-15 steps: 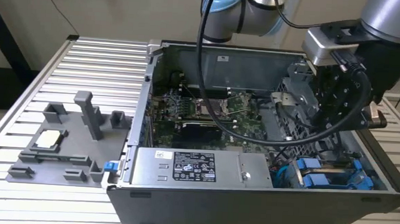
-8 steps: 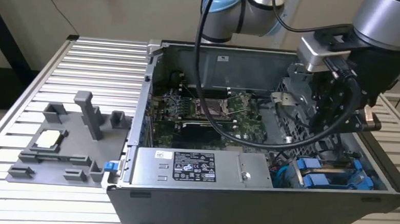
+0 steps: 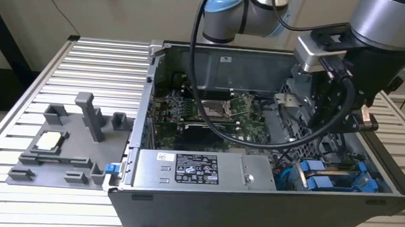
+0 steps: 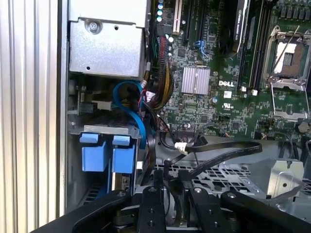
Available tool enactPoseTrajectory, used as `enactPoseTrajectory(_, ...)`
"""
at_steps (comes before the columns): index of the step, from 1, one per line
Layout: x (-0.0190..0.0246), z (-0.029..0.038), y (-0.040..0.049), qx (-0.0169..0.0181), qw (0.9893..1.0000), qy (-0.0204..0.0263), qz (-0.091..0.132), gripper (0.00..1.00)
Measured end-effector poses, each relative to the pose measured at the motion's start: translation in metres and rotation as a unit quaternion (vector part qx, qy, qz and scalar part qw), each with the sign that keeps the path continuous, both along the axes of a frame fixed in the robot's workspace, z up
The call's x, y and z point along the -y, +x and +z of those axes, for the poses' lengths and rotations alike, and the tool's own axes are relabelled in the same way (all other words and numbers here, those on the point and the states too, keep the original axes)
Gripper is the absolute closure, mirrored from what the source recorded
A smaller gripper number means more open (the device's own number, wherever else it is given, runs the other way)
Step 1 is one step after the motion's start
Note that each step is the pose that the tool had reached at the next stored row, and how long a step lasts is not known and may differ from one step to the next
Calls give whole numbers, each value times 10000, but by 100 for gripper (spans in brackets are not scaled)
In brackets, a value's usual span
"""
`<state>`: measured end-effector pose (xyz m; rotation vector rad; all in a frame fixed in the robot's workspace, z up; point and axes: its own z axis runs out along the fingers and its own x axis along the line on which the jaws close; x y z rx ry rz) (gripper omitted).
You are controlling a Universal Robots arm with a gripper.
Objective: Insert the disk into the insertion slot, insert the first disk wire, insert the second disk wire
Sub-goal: 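Insert the second disk wire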
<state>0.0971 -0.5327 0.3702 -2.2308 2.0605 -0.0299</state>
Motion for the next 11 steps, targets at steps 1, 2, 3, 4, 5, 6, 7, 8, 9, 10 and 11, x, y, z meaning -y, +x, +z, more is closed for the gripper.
enactPoseTrajectory(1, -6, -5, -4, 8, 10000, 1, 0, 73)
enactPoseTrajectory(2, -11, -14, -6, 22, 10000, 0, 0, 73)
enactPoseTrajectory(3, -15, -25, -8, 39, 10000, 1, 0, 73)
enactPoseTrajectory(4, -19, -35, -10, 57, 10000, 2, 0, 73)
enactPoseTrajectory(5, -21, -42, -11, 72, 10000, 3, 1, 73)
enactPoseTrajectory(6, -22, -47, -11, 83, 10000, 5, 4, 73)
enactPoseTrajectory(7, -23, -47, -10, 87, 10000, 6, 9, 73)
enactPoseTrajectory(8, -23, -48, -11, 89, 10000, 8, 15, 73)
enactPoseTrajectory(9, -24, -49, -11, 91, 10000, 11, 18, 73)
enactPoseTrajectory(10, -24, -49, -11, 91, 10000, 11, 18, 73)
enactPoseTrajectory(11, -24, -49, -12, 91, 10000, 12, 18, 73)
